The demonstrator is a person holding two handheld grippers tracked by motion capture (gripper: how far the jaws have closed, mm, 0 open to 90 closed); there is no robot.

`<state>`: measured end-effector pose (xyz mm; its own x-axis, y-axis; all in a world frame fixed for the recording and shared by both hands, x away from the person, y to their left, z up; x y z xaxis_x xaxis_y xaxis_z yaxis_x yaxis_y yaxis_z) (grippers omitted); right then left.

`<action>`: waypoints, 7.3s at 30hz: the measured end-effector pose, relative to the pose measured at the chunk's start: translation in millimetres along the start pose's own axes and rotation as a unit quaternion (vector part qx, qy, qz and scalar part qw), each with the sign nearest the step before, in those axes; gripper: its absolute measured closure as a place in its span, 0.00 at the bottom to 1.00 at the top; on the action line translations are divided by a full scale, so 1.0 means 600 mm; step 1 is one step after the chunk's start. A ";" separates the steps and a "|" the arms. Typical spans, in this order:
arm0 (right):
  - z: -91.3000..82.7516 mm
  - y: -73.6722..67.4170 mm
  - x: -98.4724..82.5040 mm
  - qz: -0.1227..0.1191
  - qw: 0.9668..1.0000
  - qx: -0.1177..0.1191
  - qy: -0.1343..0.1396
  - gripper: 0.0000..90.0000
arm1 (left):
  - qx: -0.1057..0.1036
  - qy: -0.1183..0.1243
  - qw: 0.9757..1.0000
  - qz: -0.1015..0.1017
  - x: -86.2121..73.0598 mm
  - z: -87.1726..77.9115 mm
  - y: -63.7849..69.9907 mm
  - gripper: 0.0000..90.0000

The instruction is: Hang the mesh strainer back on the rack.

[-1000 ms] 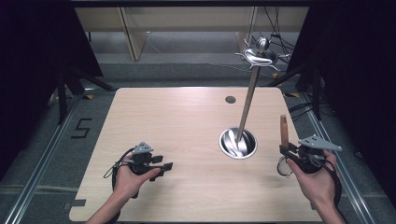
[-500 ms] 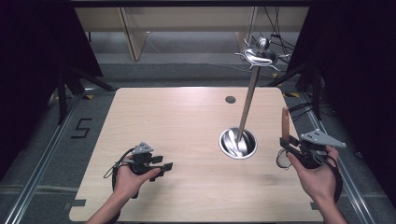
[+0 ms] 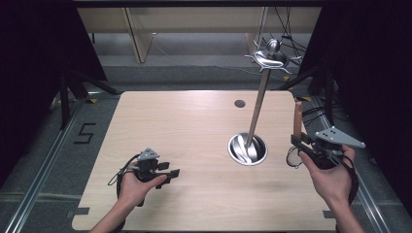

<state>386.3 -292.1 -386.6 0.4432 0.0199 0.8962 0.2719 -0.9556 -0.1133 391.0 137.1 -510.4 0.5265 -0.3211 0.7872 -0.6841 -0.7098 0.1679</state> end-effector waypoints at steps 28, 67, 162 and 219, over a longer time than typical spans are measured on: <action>-0.009 -0.021 0.072 -0.006 0.998 0.014 0.058 0.77 | 0.004 0.002 1.000 0.002 0.001 -0.002 -0.001 0.47; -0.019 -0.048 0.118 -0.024 0.996 0.030 0.078 0.77 | 0.004 0.006 1.000 -0.002 0.002 -0.003 -0.002 0.47; -0.007 -0.094 0.155 -0.030 0.994 0.055 0.087 0.77 | 0.005 0.006 1.000 0.000 0.003 -0.006 -0.005 0.47; 0.019 -0.098 0.148 -0.080 0.992 0.031 0.094 0.55 | 0.004 0.006 1.000 -0.001 0.003 -0.006 -0.005 0.47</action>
<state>419.3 -230.6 -305.6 0.2252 0.1087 0.9682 0.3804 -0.9247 0.0154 392.3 141.1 -507.5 0.5211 -0.3117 0.7946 -0.6790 -0.7155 0.1646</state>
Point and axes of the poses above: each handheld gripper's, and its own axes: z roughly forward along the jaws, x roughly out of its top, y roughly to its right, the point moved 5 cm from there along z, roughly forward along the jaws, and after that the axes turned 8 degrees about z, right-handed, at the moved point
